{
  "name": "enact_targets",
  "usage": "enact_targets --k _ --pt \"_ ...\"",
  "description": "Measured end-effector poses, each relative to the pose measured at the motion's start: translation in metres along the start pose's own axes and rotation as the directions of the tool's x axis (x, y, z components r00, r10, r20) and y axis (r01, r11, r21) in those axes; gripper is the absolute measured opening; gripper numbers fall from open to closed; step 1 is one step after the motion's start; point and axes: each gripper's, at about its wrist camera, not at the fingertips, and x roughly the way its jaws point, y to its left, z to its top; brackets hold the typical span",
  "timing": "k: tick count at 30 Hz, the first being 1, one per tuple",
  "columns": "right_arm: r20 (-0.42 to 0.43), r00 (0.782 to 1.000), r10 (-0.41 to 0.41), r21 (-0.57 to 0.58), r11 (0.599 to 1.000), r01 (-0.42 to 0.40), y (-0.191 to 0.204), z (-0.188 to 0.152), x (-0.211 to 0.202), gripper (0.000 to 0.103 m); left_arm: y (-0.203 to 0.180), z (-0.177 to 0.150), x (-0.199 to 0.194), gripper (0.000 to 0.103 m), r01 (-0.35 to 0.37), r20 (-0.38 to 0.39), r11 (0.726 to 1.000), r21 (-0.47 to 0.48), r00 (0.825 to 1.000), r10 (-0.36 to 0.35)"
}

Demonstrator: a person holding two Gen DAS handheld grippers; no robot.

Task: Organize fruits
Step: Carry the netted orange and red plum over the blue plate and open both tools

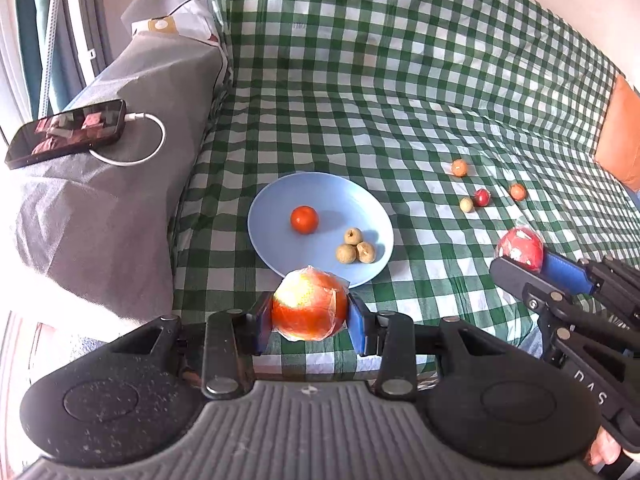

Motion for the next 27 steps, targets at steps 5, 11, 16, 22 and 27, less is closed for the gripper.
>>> enact_targets --k 5,11,16,22,27 --pt "-0.025 1.0 -0.005 -0.013 1.0 0.005 -0.001 0.0 0.011 0.032 0.009 0.007 0.01 0.043 -0.002 -0.01 1.0 -0.02 1.0 0.002" --pt "-0.056 0.998 -0.023 -0.022 1.0 0.022 -0.004 0.001 0.032 0.032 0.014 0.021 0.028 0.043 -0.001 -0.018 1.0 -0.028 1.0 0.001" --pt "-0.086 0.996 -0.025 -0.03 0.999 0.023 -0.008 0.002 0.056 0.032 0.013 0.035 0.049 0.043 0.003 -0.03 1.0 -0.027 1.0 -0.004" --pt "-0.12 0.993 -0.019 -0.024 1.0 0.016 -0.011 0.003 0.09 0.032 0.014 0.049 0.084 0.043 0.008 -0.079 1.0 -0.026 0.997 -0.01" --pt "-0.159 0.987 -0.015 -0.027 1.0 0.011 -0.015 0.002 0.124 0.032 0.013 0.061 0.121 0.043 0.012 -0.126 0.999 -0.029 0.992 -0.016"
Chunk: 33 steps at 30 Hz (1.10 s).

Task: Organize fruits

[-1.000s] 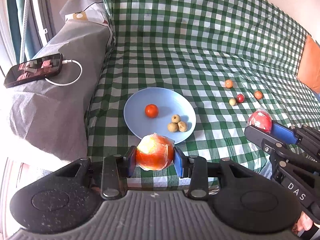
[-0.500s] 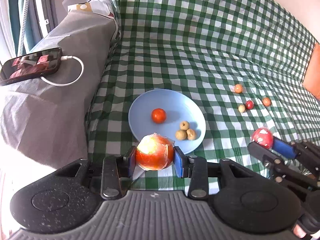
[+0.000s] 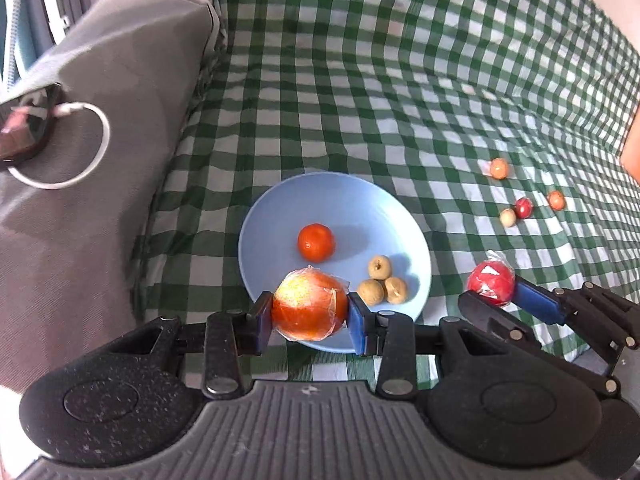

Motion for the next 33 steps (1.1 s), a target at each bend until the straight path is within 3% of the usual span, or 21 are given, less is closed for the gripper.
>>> enact_targets --k 4,15,16,17,18,19,22,27,33 --pt "-0.043 0.999 0.004 -0.008 1.0 -0.004 -0.005 0.001 0.029 0.032 0.003 0.011 0.033 0.043 0.015 -0.055 1.0 -0.018 0.998 -0.015" --pt "-0.171 0.985 0.008 -0.05 0.999 -0.016 -0.008 0.001 0.104 0.032 0.007 0.032 0.088 0.044 -0.057 -0.075 0.998 0.02 0.995 0.059" --pt "-0.181 0.983 0.018 -0.054 0.998 -0.028 -0.008 0.003 0.109 0.032 0.008 0.033 0.089 0.056 -0.059 -0.068 0.998 0.015 0.996 0.06" --pt "-0.189 0.982 0.022 -0.058 0.998 -0.034 -0.007 0.006 0.111 0.033 0.009 0.035 0.087 0.078 -0.059 -0.055 0.998 0.009 0.997 0.059" --pt "-0.195 0.98 0.027 -0.062 0.997 -0.04 -0.007 0.01 0.113 0.039 0.01 0.036 0.083 0.089 -0.065 -0.037 0.998 0.0 0.997 0.065" --pt "-0.191 0.981 0.03 -0.062 0.997 -0.042 -0.007 0.013 0.112 0.051 0.011 0.037 0.077 0.101 -0.075 -0.006 0.997 -0.011 0.997 0.075" --pt "-0.162 0.987 0.015 -0.06 0.998 -0.025 -0.007 0.021 0.099 0.078 0.009 0.034 0.053 0.103 -0.069 0.06 0.998 0.005 0.996 0.069" --pt "-0.181 0.983 0.025 -0.02 0.999 -0.029 -0.007 0.016 0.056 0.091 0.009 0.011 0.014 0.103 -0.097 0.074 0.995 0.025 0.993 0.095" --pt "-0.168 0.985 0.027 0.001 1.0 -0.028 0.003 0.0 -0.004 0.097 0.011 -0.031 -0.033 0.103 -0.085 0.071 0.996 -0.016 0.994 0.086"
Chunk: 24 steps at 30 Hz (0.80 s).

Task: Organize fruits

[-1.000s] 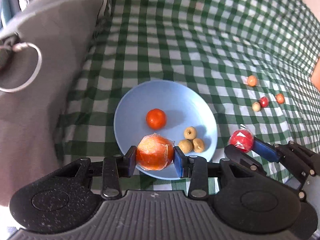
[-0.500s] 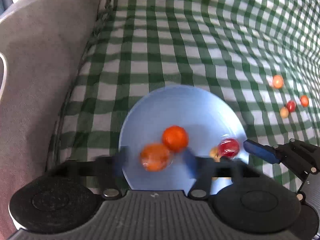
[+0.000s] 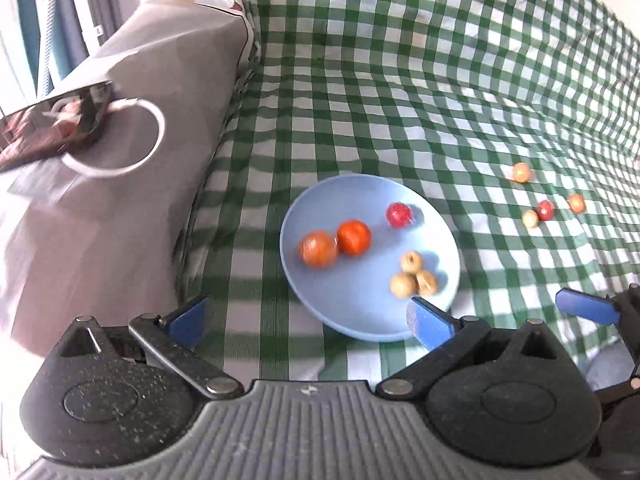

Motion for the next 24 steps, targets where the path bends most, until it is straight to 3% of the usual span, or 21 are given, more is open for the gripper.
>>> enact_targets --k 10,18,24 --pt "0.092 0.996 -0.008 -0.042 0.999 0.012 0.025 -0.025 -0.058 0.101 -0.003 -0.038 -0.051 0.103 -0.046 0.066 0.999 0.019 0.997 0.045" --pt "0.175 0.984 -0.041 -0.004 0.999 0.042 0.024 -0.037 -0.089 0.101 -0.015 -0.046 -0.073 0.103 -0.052 0.103 0.998 0.042 0.994 0.047" --pt "0.189 0.981 -0.05 0.016 0.999 0.048 0.023 -0.041 -0.096 0.101 -0.02 -0.049 -0.08 0.103 -0.061 0.118 0.997 0.057 0.992 0.054"
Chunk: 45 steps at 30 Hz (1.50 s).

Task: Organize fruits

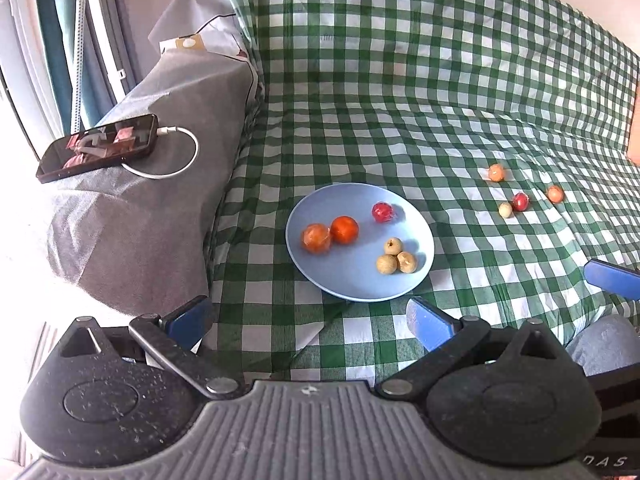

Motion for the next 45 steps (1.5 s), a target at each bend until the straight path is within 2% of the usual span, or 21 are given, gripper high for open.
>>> enact_targets --k 8,25,38,40,45 --pt "0.0 1.0 -0.001 0.002 1.0 0.001 0.002 -0.001 -0.002 0.102 -0.001 0.002 -0.001 0.103 -0.001 -0.009 1.0 0.0 1.0 0.001" --pt "-0.056 0.998 0.013 0.015 1.0 -0.013 -0.002 -0.004 0.015 0.102 0.0 0.005 0.02 0.103 0.001 -0.057 1.0 0.003 0.998 -0.001" --pt "-0.094 0.995 0.033 0.112 0.993 -0.022 -0.028 -0.01 0.041 0.102 -0.02 0.015 0.048 0.103 -0.012 -0.119 0.998 0.054 0.993 0.018" --pt "-0.085 0.996 0.009 0.133 0.991 0.002 -0.037 -0.011 0.043 0.102 -0.028 0.019 0.055 0.103 -0.002 -0.128 0.998 0.067 0.992 0.011" --pt "-0.047 0.991 -0.125 0.19 0.973 0.131 -0.083 -0.018 0.039 0.102 -0.065 0.035 0.078 0.103 0.045 -0.145 0.992 0.114 0.989 -0.028"
